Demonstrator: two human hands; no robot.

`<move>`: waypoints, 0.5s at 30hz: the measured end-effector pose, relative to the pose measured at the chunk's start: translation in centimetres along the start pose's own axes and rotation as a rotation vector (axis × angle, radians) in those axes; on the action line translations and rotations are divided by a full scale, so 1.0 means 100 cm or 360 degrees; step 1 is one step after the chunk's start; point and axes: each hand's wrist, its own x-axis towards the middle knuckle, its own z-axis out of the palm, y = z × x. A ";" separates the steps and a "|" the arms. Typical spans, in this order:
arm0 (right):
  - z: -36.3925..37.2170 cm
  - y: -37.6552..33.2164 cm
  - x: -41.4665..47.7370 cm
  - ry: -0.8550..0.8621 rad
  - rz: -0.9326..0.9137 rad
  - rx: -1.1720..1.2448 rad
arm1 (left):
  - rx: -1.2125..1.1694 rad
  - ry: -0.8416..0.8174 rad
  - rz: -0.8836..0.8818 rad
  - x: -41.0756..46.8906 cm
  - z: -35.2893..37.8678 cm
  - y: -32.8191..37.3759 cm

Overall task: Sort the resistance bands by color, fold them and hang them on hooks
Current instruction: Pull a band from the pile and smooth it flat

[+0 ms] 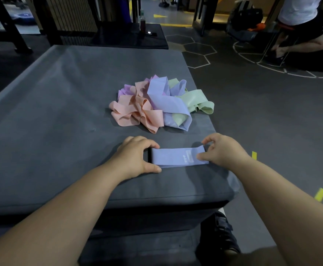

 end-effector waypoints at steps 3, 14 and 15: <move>0.000 0.000 -0.001 -0.0004 -0.0025 0.0010 | 0.0005 -0.0017 -0.0005 0.001 0.000 -0.002; -0.001 0.000 -0.002 -0.0011 -0.0051 0.0045 | -0.0081 0.0041 -0.0001 0.002 0.001 -0.003; -0.001 -0.001 -0.002 -0.0015 -0.0047 0.0031 | -0.0090 0.0040 -0.0005 0.002 0.001 -0.004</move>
